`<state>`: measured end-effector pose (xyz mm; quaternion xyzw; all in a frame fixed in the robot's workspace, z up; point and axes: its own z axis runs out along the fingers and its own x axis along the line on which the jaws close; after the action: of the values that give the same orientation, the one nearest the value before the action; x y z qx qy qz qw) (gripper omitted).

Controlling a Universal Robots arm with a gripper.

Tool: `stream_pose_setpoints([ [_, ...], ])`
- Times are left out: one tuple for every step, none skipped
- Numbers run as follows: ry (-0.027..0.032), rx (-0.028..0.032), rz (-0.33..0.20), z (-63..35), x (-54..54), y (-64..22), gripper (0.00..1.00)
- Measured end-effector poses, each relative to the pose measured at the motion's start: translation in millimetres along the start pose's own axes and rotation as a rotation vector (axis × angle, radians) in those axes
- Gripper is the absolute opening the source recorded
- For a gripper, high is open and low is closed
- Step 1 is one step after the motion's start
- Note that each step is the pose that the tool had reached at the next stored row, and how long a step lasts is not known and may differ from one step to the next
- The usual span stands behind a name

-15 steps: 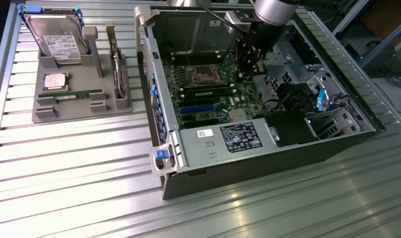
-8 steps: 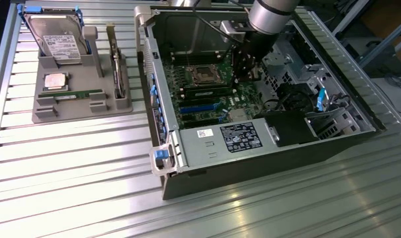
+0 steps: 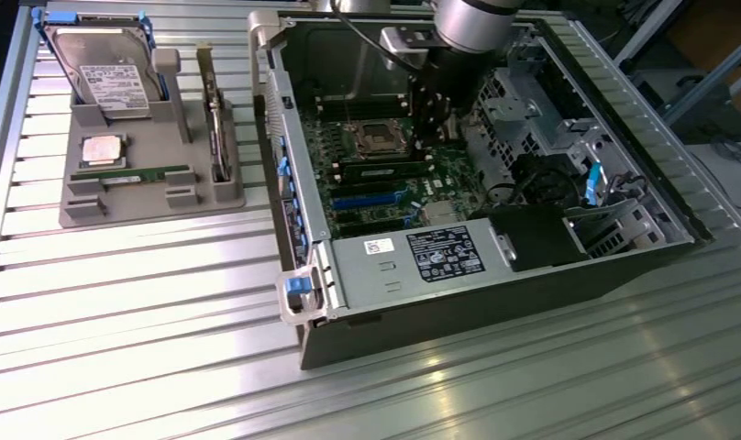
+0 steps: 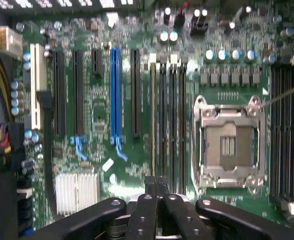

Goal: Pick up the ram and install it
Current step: 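Press down the ram until it locks into place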

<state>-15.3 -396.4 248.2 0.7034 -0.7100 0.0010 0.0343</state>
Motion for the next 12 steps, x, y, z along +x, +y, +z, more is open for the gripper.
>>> stream_pose_setpoints([
  [-0.001,0.0005,0.0,0.7,0.1,9.5,0.11],
  [-0.0017,0.0009,0.0,1.6,0.2,19.4,0.11],
  [-0.0026,0.0017,0.0,2.9,0.2,32.2,0.11],
  [-0.0027,0.002,0.0,3.8,0.3,40.1,0.11],
  [-0.0028,0.0024,0.0,4.8,0.3,48.5,0.11],
  [-0.0029,0.0027,0.0,5.5,0.3,55.8,0.11],
  [-0.0029,0.0034,0.0,6.9,0.4,67.0,0.11],
  [-0.0029,0.0034,0.0,7.7,0.4,71.6,0.11],
  [-0.0028,0.0034,0.0,10.3,0.3,74.6,0.11],
  [-0.0028,0.0034,0.0,11.5,0.2,74.8,0.11],
  [-0.0028,0.0034,0.0,12.4,0.2,75.2,0.11],
  [-0.0028,0.0033,0.0,13.5,0.2,75.8,0.11],
])
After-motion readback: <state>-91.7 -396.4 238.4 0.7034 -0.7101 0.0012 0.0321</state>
